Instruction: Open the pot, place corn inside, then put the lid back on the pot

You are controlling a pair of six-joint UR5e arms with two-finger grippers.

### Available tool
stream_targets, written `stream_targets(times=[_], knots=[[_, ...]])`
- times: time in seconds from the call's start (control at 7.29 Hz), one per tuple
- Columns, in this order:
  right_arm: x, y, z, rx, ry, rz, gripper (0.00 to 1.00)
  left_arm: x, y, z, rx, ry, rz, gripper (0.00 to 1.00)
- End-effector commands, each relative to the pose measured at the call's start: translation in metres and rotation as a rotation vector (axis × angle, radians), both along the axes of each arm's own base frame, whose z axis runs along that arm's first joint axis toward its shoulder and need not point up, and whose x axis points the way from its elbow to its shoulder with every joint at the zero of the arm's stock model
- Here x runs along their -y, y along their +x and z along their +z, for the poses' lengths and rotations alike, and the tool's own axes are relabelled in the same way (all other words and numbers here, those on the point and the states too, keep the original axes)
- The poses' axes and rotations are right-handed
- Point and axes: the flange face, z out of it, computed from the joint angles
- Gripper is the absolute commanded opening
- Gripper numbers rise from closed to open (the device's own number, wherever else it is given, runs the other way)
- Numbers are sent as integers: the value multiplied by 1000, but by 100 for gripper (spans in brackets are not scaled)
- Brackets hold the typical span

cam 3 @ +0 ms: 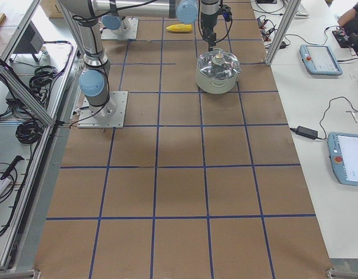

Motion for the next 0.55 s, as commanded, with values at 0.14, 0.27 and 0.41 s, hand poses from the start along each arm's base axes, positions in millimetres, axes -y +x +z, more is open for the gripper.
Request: stream_targets(times=[0.14,0.27,0.41], knots=[[84,49,-63,-7,50,37,100,1,0,-3,1,7,-1,100],[96,51,-87,-9,80,38,99,2,0,-4,2,9,-1,100],[98,51,-94,-11,88,38,99,1,0,-3,2,7,-1,100]])
